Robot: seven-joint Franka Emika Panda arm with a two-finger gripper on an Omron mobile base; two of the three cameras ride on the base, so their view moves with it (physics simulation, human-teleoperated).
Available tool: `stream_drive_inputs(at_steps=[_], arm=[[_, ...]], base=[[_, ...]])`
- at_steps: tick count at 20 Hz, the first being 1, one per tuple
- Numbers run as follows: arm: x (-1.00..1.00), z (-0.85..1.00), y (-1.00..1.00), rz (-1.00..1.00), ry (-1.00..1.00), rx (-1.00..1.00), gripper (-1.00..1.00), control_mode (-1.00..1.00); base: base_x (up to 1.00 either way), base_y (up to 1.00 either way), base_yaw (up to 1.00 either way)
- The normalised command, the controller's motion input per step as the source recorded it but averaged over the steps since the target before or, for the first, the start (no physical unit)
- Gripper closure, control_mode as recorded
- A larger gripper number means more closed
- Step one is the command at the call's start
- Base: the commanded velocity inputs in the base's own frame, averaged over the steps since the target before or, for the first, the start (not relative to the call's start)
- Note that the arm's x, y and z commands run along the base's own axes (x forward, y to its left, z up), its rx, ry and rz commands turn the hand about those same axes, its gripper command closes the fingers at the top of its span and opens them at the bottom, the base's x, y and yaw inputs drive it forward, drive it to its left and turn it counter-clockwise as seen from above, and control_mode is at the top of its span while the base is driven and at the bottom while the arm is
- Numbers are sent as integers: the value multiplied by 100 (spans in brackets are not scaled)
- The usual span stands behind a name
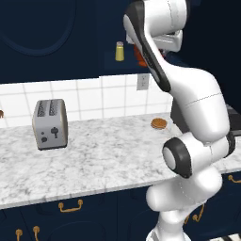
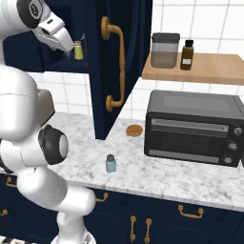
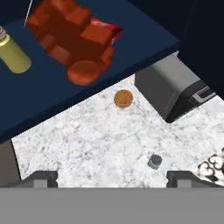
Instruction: Put the shaker and condiment bottle from the counter next to their counterparts in the cabinet.
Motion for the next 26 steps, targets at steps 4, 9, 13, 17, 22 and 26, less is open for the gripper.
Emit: stream_drive_inputs(at_steps=[4, 9, 13, 17, 22, 26], arm=[[-100, -79, -28, 6, 13, 12, -100, -100], [-100, -83, -16, 7, 12, 8, -100, -100], [-100, -95, 0, 5, 8, 0, -100, -100], [-100, -100, 0, 5, 3, 0, -100, -100], [-100, -100, 0, 4, 9, 0, -100, -100], [-82, -66, 0, 1, 8, 3, -100, -100]], base=[[0, 0, 0], [0, 0, 0], [0, 0, 0], [0, 0, 0], [0, 0, 0], [0, 0, 0]])
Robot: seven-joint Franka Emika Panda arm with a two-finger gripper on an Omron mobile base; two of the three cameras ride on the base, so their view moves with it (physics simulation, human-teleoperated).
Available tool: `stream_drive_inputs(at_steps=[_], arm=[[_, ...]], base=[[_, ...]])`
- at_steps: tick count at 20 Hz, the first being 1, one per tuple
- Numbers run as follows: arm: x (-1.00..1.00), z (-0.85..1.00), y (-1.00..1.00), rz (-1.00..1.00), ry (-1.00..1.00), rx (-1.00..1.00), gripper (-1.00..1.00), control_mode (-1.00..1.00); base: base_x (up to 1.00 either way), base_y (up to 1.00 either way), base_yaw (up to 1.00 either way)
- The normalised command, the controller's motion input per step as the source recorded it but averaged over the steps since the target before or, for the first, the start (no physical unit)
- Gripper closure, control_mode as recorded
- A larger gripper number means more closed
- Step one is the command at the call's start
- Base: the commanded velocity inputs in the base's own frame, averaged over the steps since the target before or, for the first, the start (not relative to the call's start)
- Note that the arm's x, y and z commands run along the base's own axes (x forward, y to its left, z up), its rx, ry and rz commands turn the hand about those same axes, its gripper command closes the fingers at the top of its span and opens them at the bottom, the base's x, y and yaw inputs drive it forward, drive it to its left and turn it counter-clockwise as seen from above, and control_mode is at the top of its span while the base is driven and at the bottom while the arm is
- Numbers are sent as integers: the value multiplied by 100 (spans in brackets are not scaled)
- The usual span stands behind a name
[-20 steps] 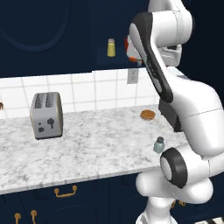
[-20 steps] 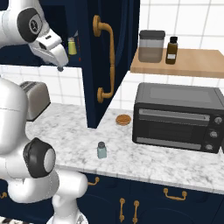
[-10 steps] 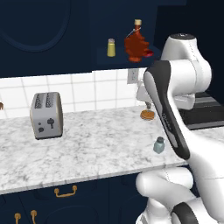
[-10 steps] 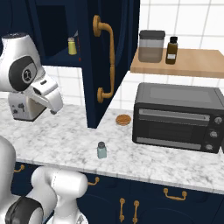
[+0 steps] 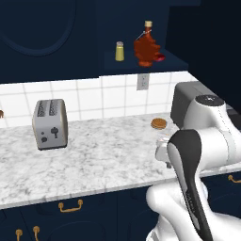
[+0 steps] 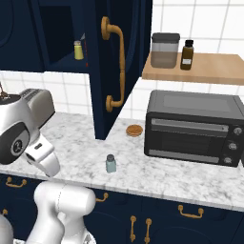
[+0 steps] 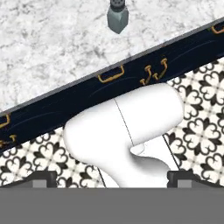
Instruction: Put the shaker and condiment bottle from the counter next to their counterparts in the cabinet.
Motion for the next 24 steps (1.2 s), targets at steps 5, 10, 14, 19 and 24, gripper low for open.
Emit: stream_drive_inputs(at_steps=[5, 10, 14, 19, 24], arm=[[15, -6, -40, -7, -2, 2, -100, -100], [61, 6, -48, -10, -2, 0, -100, -100], [14, 0, -3, -4, 0, 0, -100, -100], [-39, -58, 0, -1, 0, -7, -100, -100], [0, -27, -7, -1, 0, 0, -100, -100]], base=[[0, 0, 0], [0, 0, 0], [0, 0, 0], [0, 0, 0], [0, 0, 0]])
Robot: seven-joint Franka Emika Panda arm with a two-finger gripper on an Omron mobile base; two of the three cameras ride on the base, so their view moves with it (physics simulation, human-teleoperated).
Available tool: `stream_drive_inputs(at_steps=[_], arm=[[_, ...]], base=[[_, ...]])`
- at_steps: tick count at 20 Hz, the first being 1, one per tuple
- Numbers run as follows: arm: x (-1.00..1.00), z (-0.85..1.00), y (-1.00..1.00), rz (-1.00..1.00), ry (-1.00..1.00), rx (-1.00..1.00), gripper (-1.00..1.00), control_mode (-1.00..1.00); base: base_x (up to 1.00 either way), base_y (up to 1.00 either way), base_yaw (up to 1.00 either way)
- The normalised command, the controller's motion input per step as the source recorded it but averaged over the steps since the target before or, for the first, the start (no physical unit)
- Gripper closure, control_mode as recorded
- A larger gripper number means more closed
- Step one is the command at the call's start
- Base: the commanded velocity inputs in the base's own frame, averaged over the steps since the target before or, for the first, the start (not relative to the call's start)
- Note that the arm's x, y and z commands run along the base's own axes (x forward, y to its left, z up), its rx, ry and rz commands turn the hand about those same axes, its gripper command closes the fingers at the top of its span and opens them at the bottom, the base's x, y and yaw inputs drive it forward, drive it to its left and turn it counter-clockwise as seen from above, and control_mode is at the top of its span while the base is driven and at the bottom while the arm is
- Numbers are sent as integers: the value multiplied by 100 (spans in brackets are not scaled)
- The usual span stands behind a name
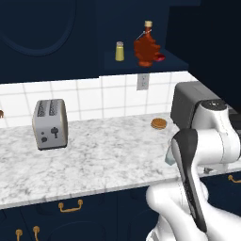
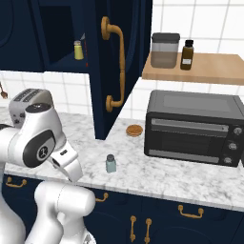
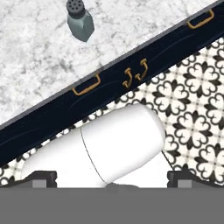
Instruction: Put the shaker and condiment bottle from the counter next to their counterparts in the cabinet.
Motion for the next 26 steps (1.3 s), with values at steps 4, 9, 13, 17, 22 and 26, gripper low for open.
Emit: stream_drive_inputs(at_steps=[4, 9, 13, 17, 22, 26], arm=[[69, 11, -55, -6, -1, 0, -100, -100], [43, 1, -15, -4, -1, 0, -100, -100], [8, -18, 0, 0, 0, 0, -100, -100], [54, -23, -10, -2, 0, -1, -100, -100], [50, -16, -4, -3, 0, -3, -100, -100], [33, -28, -3, -1, 0, 0, -100, -100]], base=[[0, 0, 0], [0, 0, 0], [0, 0, 0], [0, 0, 0], [0, 0, 0], [0, 0, 0]])
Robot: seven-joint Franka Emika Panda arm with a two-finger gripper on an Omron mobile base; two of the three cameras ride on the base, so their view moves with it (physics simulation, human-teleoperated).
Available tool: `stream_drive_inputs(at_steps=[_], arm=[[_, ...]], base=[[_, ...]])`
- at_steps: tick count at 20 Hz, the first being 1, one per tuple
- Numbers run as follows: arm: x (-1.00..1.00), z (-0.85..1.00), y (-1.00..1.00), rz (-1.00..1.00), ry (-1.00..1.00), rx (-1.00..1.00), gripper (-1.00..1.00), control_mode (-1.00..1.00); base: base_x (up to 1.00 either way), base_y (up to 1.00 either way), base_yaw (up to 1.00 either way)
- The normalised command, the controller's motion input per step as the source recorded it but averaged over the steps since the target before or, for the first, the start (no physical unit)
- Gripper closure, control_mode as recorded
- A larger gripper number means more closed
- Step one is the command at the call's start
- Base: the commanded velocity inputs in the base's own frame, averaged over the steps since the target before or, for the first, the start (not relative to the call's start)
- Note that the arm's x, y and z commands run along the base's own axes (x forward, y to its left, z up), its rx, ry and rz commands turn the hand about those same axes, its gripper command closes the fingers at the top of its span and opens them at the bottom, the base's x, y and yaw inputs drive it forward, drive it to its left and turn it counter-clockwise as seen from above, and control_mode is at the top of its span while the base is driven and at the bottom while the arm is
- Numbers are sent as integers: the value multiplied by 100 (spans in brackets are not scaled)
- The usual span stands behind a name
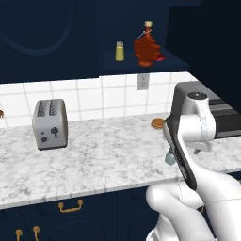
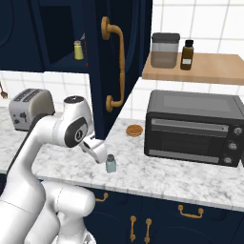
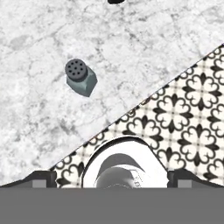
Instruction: Put the shaker and condiment bottle from the counter next to their counterparts in the cabinet.
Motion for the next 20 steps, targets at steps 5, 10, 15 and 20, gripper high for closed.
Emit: stream_drive_inputs(at_steps=[5, 10, 15, 20], arm=[[17, -43, -16, 0, 0, 0, -100, -100], [22, -22, 0, 0, -2, 0, -100, -100], [31, -7, -1, 0, -6, 0, -100, -100], [14, -7, -2, 0, -2, 1, -100, -100]], base=[[0, 0, 0], [0, 0, 0], [0, 0, 0], [0, 0, 0]])
